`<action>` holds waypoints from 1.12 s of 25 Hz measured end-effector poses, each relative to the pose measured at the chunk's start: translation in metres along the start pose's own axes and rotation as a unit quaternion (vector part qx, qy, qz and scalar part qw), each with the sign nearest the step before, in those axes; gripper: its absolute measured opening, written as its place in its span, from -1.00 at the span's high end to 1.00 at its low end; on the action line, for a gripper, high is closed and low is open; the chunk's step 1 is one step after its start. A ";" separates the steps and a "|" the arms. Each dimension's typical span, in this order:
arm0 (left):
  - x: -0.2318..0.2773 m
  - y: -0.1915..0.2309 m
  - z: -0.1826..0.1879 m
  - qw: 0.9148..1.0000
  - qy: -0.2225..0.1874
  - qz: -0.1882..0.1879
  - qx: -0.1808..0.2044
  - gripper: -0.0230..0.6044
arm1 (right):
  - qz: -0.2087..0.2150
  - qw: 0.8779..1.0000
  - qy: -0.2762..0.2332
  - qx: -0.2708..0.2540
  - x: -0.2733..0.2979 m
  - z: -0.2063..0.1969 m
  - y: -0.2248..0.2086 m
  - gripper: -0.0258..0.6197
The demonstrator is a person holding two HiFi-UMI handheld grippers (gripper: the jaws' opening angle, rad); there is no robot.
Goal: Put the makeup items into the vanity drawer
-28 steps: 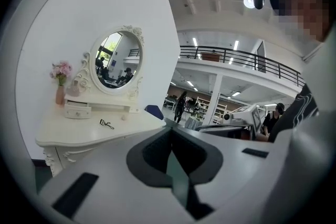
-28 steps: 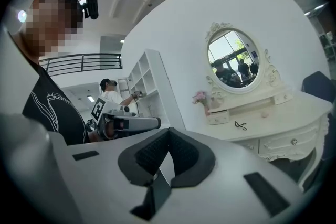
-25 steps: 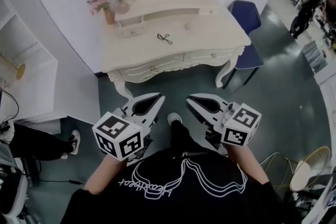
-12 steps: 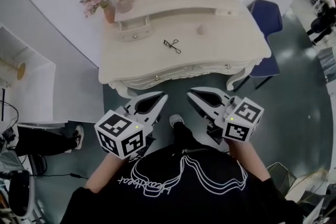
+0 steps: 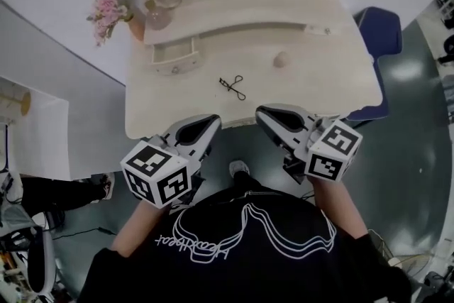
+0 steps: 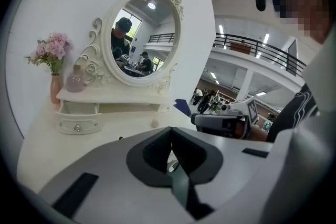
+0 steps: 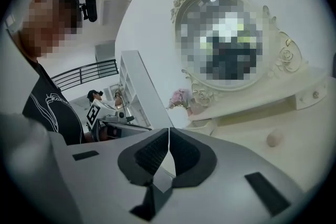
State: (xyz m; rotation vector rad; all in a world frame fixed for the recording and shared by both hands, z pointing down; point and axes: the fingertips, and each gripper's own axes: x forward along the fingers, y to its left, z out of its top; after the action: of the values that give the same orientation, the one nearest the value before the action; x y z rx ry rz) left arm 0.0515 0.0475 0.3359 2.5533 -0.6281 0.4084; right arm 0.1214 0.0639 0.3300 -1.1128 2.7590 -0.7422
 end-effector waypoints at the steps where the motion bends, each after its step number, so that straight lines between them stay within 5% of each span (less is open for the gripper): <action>1: 0.007 0.005 0.005 1.000 -0.003 0.004 -0.003 0.92 | 0.005 1.000 -0.001 0.006 0.003 0.005 -0.008 0.89; 14: 0.010 0.037 0.023 0.999 -0.020 0.027 -0.007 0.92 | 0.049 0.998 0.043 -0.013 0.050 0.021 -0.037 0.68; 28: 0.017 0.109 0.029 0.998 -0.017 0.027 -0.050 0.92 | 0.002 0.990 0.142 -0.019 0.097 -0.039 -0.099 0.31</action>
State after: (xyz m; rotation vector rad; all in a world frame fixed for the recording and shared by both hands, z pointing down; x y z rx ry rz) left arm 0.0160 -0.0585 0.3593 2.4570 -0.7126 0.3424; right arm 0.1033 -0.0464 0.4203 -1.0850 3.0188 -0.9168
